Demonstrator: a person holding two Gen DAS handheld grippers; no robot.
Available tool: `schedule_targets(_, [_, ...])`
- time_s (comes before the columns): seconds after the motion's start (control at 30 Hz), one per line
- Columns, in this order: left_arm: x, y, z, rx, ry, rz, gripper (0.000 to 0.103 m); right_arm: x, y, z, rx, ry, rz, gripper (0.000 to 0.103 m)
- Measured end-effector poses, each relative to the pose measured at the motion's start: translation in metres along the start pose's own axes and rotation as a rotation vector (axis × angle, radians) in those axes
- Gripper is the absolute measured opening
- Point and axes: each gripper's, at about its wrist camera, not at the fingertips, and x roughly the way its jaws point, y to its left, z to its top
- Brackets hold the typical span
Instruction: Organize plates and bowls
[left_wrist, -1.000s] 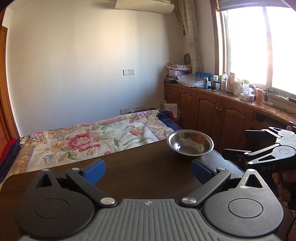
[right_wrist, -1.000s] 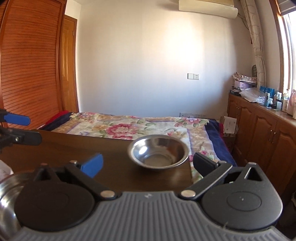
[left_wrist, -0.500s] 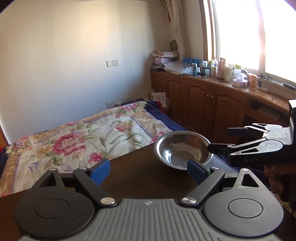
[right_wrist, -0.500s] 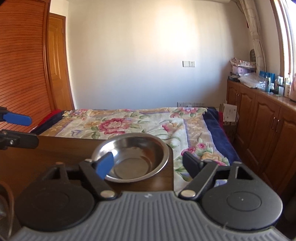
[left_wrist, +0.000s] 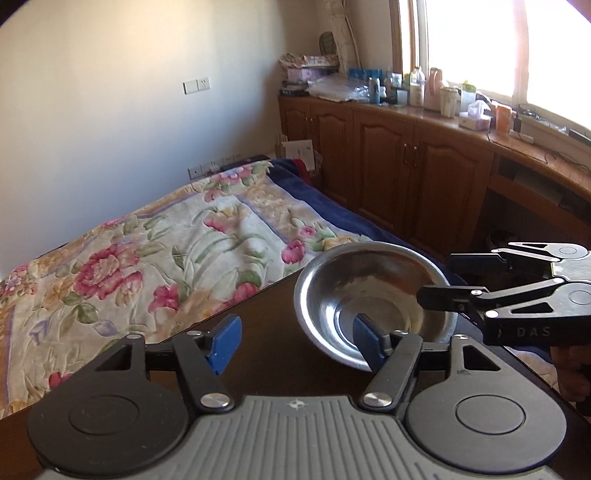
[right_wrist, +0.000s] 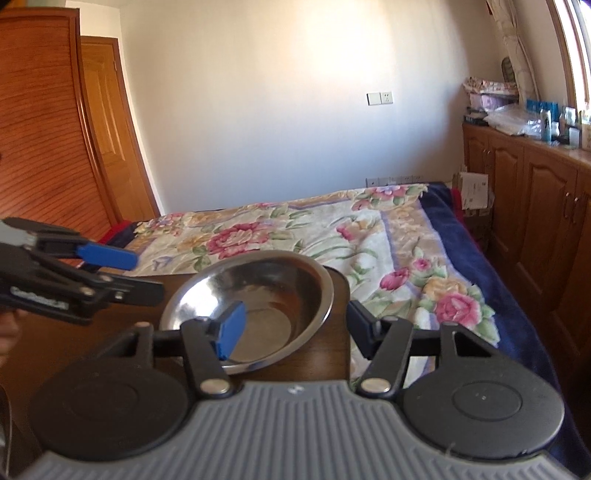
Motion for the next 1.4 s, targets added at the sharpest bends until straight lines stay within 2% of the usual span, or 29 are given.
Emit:
schedule_targets(0.1, [0.01, -0.002, 0.002, 0.012, 0.026, -0.014, 0.068, 0.003, -0.002, 0.0, 0.012, 0.015, 0.014, 0.058])
schedule_targets(0.33, [0.029, 0.003, 0.006, -0.029, 0.091, -0.055, 0.054, 0.005, -0.002, 0.0, 0.032, 0.039, 0.039, 0.052])
schedule_targets(0.6, [0.037, 0.002, 0.007, -0.045, 0.119, -0.077, 0.044, 0.005, -0.004, 0.0, 0.046, 0.052, 0.039, 0.045])
schedule_targets(0.67, [0.041, 0.003, 0.006, -0.05, 0.131, -0.079, 0.036, 0.006, -0.003, -0.001, 0.05, 0.061, 0.039, 0.035])
schedule_targets(0.7, [0.042, 0.004, 0.006, -0.055, 0.14, -0.082, 0.03, 0.006, -0.003, -0.002, 0.053, 0.064, 0.043, 0.033])
schedule_targets(0.77, [0.044, 0.002, 0.005, -0.049, 0.157, -0.072, 0.025, 0.007, -0.003, -0.003, 0.063, 0.071, 0.06, 0.025])
schedule_targets(1.03, [0.026, 0.003, 0.006, -0.037, 0.13, -0.048, 0.019, 0.004, 0.001, -0.001, 0.083, 0.08, 0.055, 0.016])
schedule_targets(1.4, [-0.026, 0.015, 0.008, -0.03, 0.061, -0.009, 0.019, -0.018, 0.032, 0.017, 0.022, 0.023, 0.066, 0.011])
